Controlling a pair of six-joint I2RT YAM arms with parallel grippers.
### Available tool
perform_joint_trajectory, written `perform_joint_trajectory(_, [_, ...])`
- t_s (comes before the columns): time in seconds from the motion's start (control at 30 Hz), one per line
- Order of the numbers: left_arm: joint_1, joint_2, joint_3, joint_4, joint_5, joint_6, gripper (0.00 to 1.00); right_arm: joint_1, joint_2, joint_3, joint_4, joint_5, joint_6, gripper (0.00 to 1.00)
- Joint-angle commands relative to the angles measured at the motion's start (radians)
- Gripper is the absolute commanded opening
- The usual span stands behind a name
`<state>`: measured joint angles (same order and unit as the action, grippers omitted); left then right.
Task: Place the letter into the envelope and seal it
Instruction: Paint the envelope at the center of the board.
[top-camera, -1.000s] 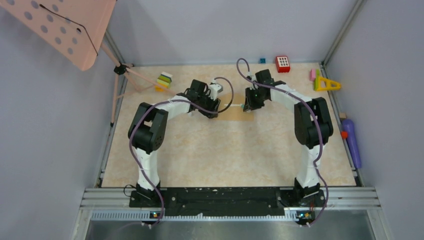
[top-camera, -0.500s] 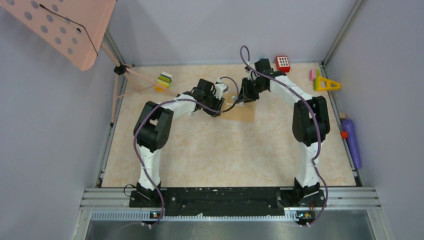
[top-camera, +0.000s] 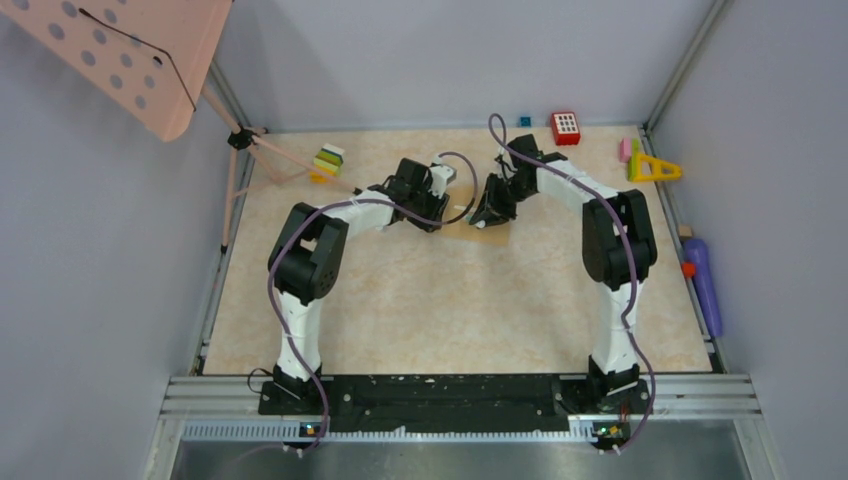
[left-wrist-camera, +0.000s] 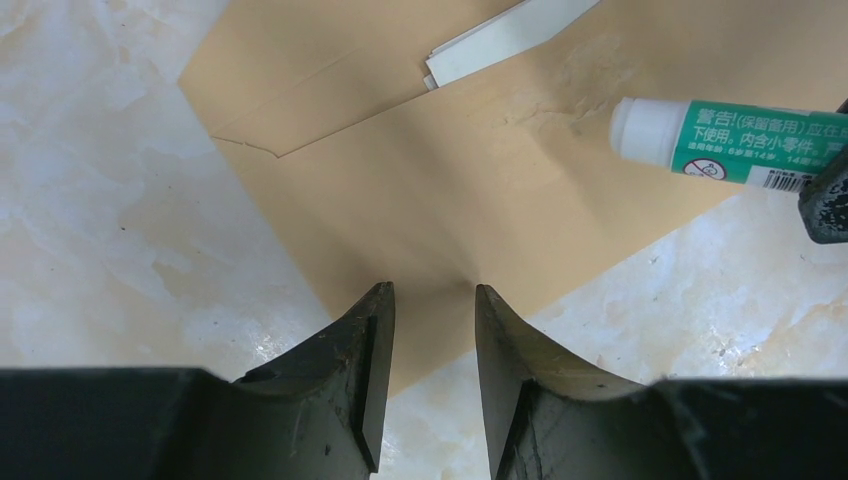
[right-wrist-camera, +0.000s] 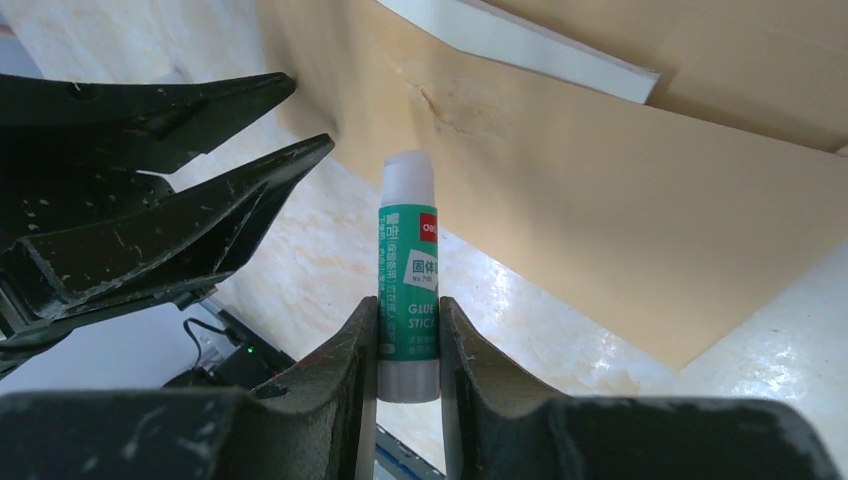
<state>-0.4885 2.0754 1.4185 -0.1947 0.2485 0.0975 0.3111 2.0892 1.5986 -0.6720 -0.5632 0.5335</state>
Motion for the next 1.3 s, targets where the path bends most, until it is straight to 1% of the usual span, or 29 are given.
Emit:
perform_joint_trajectory(0.0, [-0.007,0.03,-0.025,-0.005,-0.041,-0.013,0.41,-0.005,-0.002,0.018,-0.002,0.055,0.056,0.0])
perform_joint_trajectory(0.17, [-0.009,0.026,-0.033,0.003,-0.059,-0.012,0.41,-0.003,0.01,0.007,0.018,0.053,0.093,0.0])
perform_joint_trajectory(0.27, [-0.009,0.026,-0.035,0.005,-0.071,-0.014,0.41,0.004,0.012,0.0,0.02,0.082,0.097,0.0])
perform_joint_trajectory(0.6, [-0.011,0.034,-0.053,0.021,-0.099,-0.022,0.4,-0.002,-0.012,-0.086,0.044,0.122,0.11,0.0])
perform_joint_trajectory(1.07, [-0.01,0.037,-0.066,0.029,-0.114,-0.017,0.4,-0.071,-0.117,-0.16,0.055,0.172,0.094,0.0])
perform_joint_trajectory(1.17, [-0.011,0.033,-0.066,0.03,-0.113,-0.017,0.41,-0.076,-0.122,-0.16,0.059,0.163,0.085,0.0])
perform_joint_trajectory(1.27, [-0.011,0.019,-0.068,0.041,-0.079,-0.026,0.45,-0.07,-0.112,-0.118,0.058,0.112,0.033,0.0])
